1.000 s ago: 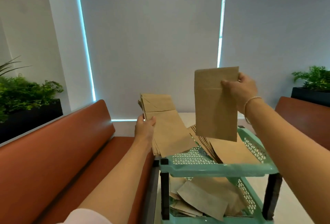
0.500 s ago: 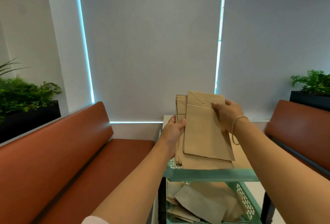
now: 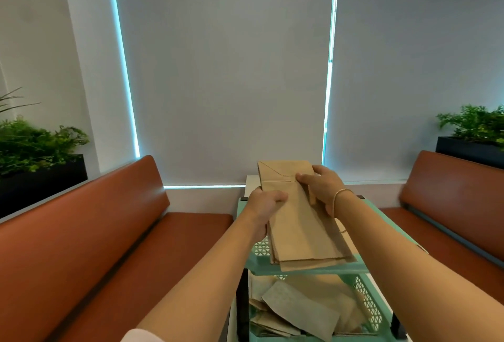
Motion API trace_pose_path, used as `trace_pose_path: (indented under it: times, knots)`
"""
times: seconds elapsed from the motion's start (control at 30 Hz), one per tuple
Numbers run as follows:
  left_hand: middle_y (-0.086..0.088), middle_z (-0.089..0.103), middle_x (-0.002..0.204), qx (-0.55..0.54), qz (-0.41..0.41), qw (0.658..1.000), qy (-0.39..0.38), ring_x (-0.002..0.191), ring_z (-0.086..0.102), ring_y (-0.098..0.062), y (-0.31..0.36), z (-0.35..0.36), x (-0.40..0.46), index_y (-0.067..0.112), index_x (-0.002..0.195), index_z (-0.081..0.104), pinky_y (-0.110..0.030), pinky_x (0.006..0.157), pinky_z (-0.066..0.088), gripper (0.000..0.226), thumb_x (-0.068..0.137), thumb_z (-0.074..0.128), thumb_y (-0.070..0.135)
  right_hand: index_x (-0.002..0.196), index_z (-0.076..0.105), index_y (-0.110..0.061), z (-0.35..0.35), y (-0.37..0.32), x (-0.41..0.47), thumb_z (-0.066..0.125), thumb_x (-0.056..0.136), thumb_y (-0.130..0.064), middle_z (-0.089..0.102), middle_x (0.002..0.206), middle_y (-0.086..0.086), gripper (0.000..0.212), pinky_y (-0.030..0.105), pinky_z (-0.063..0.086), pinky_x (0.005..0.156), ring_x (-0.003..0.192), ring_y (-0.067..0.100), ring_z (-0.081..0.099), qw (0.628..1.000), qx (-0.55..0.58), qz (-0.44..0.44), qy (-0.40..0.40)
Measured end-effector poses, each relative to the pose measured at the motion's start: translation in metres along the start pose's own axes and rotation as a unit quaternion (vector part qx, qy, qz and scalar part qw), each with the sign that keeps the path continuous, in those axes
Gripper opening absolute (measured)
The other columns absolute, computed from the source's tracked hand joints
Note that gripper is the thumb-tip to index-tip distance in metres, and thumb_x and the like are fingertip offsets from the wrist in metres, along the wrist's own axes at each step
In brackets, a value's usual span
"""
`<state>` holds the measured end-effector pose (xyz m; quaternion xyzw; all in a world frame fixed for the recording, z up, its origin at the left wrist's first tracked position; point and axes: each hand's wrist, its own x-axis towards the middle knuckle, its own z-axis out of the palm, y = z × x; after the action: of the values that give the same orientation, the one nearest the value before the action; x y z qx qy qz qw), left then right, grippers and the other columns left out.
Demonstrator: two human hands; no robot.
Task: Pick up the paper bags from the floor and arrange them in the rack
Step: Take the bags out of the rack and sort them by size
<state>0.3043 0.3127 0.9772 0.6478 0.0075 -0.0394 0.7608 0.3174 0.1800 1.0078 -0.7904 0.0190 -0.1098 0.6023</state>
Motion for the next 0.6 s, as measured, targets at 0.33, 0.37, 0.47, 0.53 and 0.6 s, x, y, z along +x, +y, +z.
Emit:
trace_pose_path:
  times: [0.33, 0.37, 0.47, 0.53, 0.6]
  knots:
    - [-0.009, 0.061, 0.105, 0.053, 0.075, 0.986, 0.138, 0.095, 0.062, -0.029, -0.017, -0.027, 0.013, 0.014, 0.107, 0.046, -0.042, 0.083, 0.053, 0.030, 0.083, 0.062, 0.005, 0.136, 0.041, -0.009, -0.026, 0.054, 0.012, 0.054, 0.092, -0.033, 0.055, 0.127, 0.012, 0.051, 0.036, 0.049, 0.089, 0.109, 0.026, 0.056, 0.960, -0.271, 0.058, 0.033]
    - [-0.009, 0.061, 0.103, 0.048, 0.075, 0.985, 0.146, 0.095, 0.062, -0.029, -0.019, -0.027, 0.014, 0.015, 0.104, 0.046, -0.043, 0.085, 0.053, 0.028, 0.083, 0.062, 0.005, 0.131, 0.044, -0.008, -0.031, 0.061, 0.015, 0.057, 0.090, -0.029, 0.058, 0.122, 0.012, 0.047, 0.035, 0.048, 0.092, 0.107, 0.026, 0.056, 0.943, -0.321, 0.073, 0.038]
    - [-0.006, 0.060, 0.096, 0.056, 0.084, 0.983, 0.152, 0.093, 0.060, -0.027, -0.023, -0.026, 0.016, 0.016, 0.102, 0.047, -0.042, 0.084, 0.052, 0.024, 0.083, 0.056, 0.005, 0.108, 0.053, -0.013, -0.039, 0.086, 0.029, 0.063, 0.082, -0.029, 0.063, 0.097, 0.008, 0.033, 0.036, 0.051, 0.088, 0.091, 0.023, 0.061, 0.900, -0.420, 0.114, 0.016]
    - [-0.005, 0.059, 0.094, 0.066, 0.087, 0.984, 0.141, 0.089, 0.058, -0.024, -0.024, -0.026, 0.014, 0.017, 0.103, 0.048, -0.040, 0.081, 0.051, 0.023, 0.083, 0.051, 0.006, 0.101, 0.055, -0.015, -0.039, 0.105, 0.041, 0.069, 0.074, -0.037, 0.063, 0.092, 0.007, 0.038, 0.036, 0.053, 0.082, 0.085, 0.022, 0.062, 0.887, -0.444, 0.131, -0.004]
    - [-0.004, 0.058, 0.092, 0.067, 0.091, 0.984, 0.136, 0.087, 0.057, -0.023, -0.025, -0.026, 0.013, 0.018, 0.103, 0.048, -0.040, 0.080, 0.050, 0.024, 0.083, 0.049, 0.005, 0.100, 0.055, -0.016, -0.036, 0.121, 0.048, 0.075, 0.064, -0.044, 0.062, 0.097, 0.010, 0.050, 0.039, 0.053, 0.083, 0.091, 0.026, 0.060, 0.886, -0.437, 0.156, 0.008]
